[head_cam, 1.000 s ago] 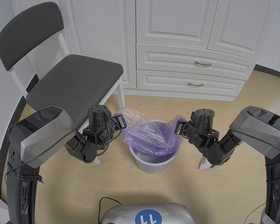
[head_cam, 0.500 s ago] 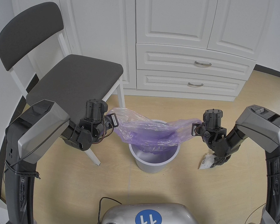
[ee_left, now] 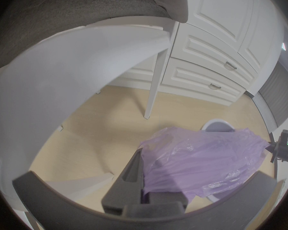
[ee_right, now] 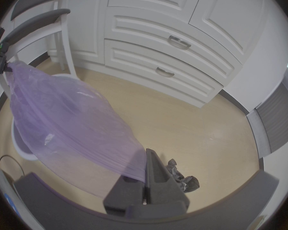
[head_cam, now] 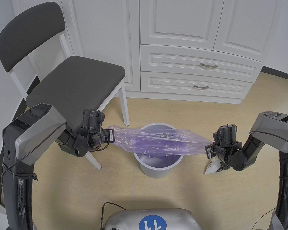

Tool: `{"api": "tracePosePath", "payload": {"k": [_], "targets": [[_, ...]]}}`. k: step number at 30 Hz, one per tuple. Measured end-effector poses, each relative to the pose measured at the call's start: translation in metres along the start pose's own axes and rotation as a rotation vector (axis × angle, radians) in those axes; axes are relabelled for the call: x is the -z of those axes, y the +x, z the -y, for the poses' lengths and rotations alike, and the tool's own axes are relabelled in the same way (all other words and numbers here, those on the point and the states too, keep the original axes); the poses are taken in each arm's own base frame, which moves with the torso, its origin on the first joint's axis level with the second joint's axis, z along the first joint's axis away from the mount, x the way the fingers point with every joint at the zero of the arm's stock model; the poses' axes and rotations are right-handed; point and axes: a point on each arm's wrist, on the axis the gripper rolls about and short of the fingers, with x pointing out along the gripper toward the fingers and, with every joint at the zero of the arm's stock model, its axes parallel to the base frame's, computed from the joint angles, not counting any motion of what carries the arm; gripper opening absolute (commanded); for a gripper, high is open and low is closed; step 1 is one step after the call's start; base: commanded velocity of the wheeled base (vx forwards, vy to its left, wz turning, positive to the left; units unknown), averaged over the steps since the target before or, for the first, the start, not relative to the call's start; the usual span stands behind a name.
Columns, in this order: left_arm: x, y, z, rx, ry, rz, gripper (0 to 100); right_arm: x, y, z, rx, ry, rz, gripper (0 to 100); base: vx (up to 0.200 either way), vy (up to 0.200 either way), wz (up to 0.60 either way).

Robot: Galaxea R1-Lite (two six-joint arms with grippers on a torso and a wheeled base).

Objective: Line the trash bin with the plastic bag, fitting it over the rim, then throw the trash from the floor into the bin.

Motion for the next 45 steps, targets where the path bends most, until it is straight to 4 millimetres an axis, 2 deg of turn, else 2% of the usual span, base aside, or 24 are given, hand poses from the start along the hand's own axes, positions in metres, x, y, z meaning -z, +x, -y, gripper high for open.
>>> {"api": "tracePosePath", "payload": {"k": [8,16,23,30,38,45], "targets": [[0.017,-0.018,0.003,0.075,0.030,-0.086,0,0.013,-0.017,0.004,-0.076,-0.079,-0.043,0,0.000,0.000,0.00],[0.036,-0.033,0.009,0.135,0.148,-0.156,0,0.024,-0.033,0.011,-0.146,-0.183,-0.071,0,0.000,0.000,0.00],[0.052,-0.033,0.015,0.152,0.175,-0.203,0,0.034,-0.036,0.012,-0.165,-0.209,-0.131,0,0.000,0.000,0.00],[0.062,-0.014,0.020,0.118,0.172,-0.198,0,0.035,-0.017,0.003,-0.155,-0.185,-0.126,0,0.000,0.000,0.00],[0.041,0.010,0.030,0.043,-0.012,-0.074,0,0.018,0.013,-0.005,-0.097,0.001,0.010,0,0.000,0.000,0.00],[0.029,0.012,0.034,0.053,-0.068,-0.015,0,0.010,0.023,-0.006,-0.080,0.045,0.084,0,0.000,0.000,0.00]]}}
